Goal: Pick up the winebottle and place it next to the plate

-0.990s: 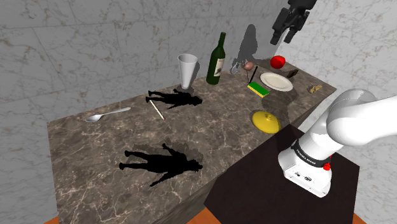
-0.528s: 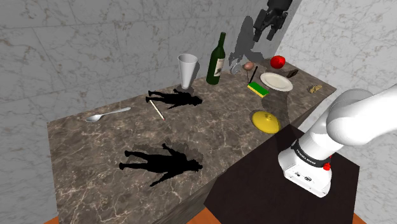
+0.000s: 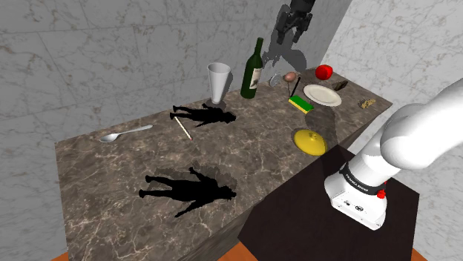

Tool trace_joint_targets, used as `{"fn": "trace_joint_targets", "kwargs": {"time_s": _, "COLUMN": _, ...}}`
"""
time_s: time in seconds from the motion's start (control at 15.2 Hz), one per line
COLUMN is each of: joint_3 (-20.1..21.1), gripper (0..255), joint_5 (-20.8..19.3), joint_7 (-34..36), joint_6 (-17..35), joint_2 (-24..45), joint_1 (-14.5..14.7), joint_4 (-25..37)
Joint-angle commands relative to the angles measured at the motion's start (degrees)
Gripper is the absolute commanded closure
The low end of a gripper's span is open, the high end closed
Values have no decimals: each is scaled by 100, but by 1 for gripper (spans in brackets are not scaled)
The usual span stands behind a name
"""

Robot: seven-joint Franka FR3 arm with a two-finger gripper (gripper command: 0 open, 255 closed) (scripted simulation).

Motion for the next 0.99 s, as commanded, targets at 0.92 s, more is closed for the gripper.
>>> {"fn": "trace_joint_targets", "kwargs": {"time_s": 0.92, "joint_3": -319, "gripper": 0, "joint_5": 635, "joint_7": -690, "joint_6": 148, "joint_2": 3439, "joint_1": -402, "joint_4": 3429}}
